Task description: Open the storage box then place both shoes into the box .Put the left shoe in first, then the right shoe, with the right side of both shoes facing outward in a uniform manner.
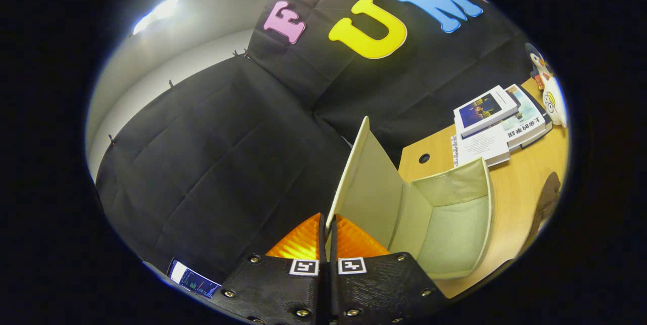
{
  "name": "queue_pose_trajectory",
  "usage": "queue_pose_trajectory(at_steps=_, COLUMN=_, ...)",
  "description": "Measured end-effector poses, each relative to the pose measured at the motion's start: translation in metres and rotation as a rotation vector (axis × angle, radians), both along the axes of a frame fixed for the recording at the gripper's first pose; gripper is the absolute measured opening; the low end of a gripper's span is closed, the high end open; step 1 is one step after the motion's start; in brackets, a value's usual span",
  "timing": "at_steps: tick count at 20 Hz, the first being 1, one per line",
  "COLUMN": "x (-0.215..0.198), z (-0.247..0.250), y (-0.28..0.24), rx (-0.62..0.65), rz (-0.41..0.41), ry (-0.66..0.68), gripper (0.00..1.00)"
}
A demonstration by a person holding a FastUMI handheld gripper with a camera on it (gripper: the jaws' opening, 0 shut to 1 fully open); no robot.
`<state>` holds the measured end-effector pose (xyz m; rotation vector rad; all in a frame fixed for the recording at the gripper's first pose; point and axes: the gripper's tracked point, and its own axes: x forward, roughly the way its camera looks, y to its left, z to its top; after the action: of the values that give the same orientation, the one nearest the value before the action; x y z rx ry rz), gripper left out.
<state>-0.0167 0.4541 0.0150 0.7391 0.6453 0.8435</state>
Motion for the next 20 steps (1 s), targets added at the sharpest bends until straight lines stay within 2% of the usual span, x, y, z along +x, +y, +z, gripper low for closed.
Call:
queue_pose_trajectory(at_steps=7, x=-0.002, z=0.003, y=0.047, rx=-0.044, rz=0.055, ry=-0.05, gripper=0.01)
queue_pose_trajectory(at_steps=8, x=-0.003, z=0.004, y=0.051, rx=-0.051, rz=0.068, ry=-0.057, gripper=0.05)
queue_pose_trajectory(at_steps=11, x=-0.006, z=0.002, y=0.07, rx=-0.064, rz=0.113, ry=-0.071, gripper=0.05)
queue_pose_trajectory(at_steps=12, x=-0.007, z=0.0, y=0.075, rx=-0.08, rz=0.124, ry=-0.075, gripper=0.11)
queue_pose_trajectory(at_steps=14, x=-0.012, z=-0.002, y=0.086, rx=-0.093, rz=0.168, ry=-0.104, gripper=0.14)
queue_pose_trajectory(at_steps=17, x=-0.009, z=0.0, y=0.077, rx=-0.148, rz=0.164, ry=-0.194, gripper=0.73)
queue_pose_trajectory(at_steps=19, x=0.0, z=0.001, y=0.066, rx=-0.195, rz=0.131, ry=-0.252, gripper=0.96)
queue_pose_trajectory(at_steps=20, x=0.004, z=0.003, y=0.059, rx=-0.211, rz=0.118, ry=-0.27, gripper=0.96)
